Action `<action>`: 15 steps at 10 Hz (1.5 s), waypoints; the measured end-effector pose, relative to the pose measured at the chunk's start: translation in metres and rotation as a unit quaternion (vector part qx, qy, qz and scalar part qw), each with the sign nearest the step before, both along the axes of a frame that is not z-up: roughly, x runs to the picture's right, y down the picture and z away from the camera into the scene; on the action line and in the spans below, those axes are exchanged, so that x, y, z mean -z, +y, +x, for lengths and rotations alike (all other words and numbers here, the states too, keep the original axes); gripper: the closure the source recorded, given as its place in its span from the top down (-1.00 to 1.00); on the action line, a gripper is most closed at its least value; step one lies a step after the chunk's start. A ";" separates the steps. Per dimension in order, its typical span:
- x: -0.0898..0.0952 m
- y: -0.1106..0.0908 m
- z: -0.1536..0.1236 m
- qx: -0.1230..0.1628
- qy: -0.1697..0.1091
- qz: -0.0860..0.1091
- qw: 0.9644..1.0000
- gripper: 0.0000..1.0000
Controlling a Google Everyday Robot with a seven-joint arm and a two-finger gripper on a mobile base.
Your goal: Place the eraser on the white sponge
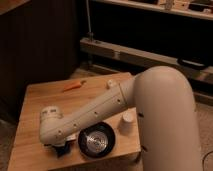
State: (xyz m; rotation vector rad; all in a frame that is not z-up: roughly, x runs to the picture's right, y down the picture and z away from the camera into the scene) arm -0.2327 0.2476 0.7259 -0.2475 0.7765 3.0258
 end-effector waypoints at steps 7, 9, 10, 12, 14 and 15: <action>0.004 -0.001 -0.002 -0.008 -0.003 0.004 1.000 -1.00; 0.004 -0.001 -0.002 -0.008 -0.003 0.004 1.000 -1.00; 0.004 -0.001 -0.002 -0.008 -0.003 0.004 1.000 -1.00; 0.005 -0.003 -0.002 0.000 0.006 0.008 1.000 -1.00; 0.008 -0.006 -0.005 0.015 0.017 0.006 1.000 -1.00; 0.012 -0.007 -0.008 0.022 0.022 0.003 1.000 -1.00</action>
